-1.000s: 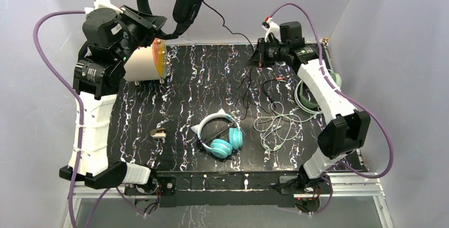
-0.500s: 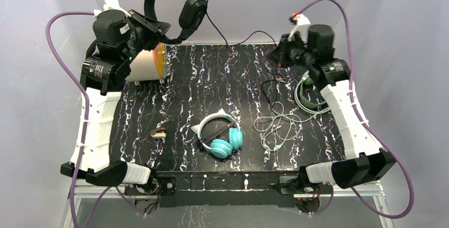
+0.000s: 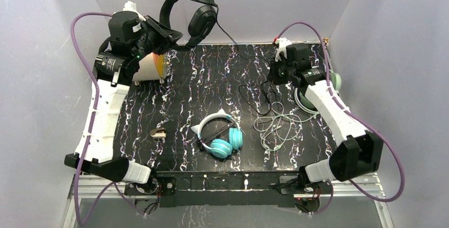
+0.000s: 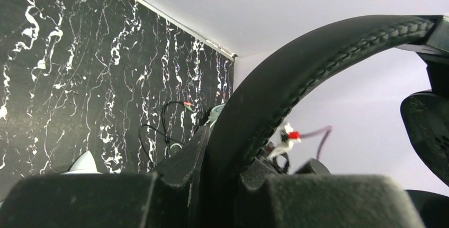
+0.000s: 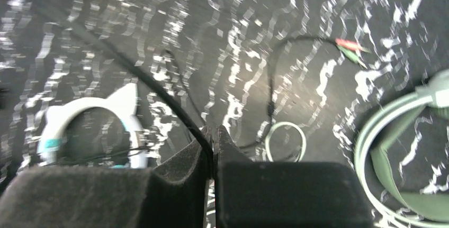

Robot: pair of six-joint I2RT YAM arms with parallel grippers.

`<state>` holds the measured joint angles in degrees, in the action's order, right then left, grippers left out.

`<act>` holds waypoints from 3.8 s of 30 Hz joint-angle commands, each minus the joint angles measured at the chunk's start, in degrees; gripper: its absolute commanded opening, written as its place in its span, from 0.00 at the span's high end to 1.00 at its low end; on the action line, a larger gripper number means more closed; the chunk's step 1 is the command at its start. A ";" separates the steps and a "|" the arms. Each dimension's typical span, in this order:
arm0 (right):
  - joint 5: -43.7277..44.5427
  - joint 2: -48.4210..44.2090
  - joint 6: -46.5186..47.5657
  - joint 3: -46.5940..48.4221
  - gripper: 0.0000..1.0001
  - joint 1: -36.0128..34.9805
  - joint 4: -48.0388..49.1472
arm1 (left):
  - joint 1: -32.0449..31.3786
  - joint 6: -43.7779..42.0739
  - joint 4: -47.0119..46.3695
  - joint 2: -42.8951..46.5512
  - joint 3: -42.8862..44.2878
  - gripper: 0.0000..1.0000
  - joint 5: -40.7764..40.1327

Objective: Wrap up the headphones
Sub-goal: Wrap the headphones cable around the headphones.

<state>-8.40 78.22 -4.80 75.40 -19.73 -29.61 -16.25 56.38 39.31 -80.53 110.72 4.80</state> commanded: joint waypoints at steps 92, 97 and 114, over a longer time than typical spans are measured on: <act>-35.06 14.00 -3.00 22.44 1.00 6.81 8.08 | -13.15 -42.92 -17.74 15.12 -29.35 1.00 28.48; -34.41 18.65 -1.71 35.96 1.00 6.72 -0.99 | -16.96 -46.09 -14.94 12.99 -29.62 1.00 14.81; -37.56 21.13 -4.38 51.51 1.00 1.81 -16.85 | -28.82 -54.42 -18.49 7.72 -31.81 1.00 -48.46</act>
<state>-43.99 99.90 -8.14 123.28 -16.27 -41.98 -43.53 4.01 25.61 -71.24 77.69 -24.40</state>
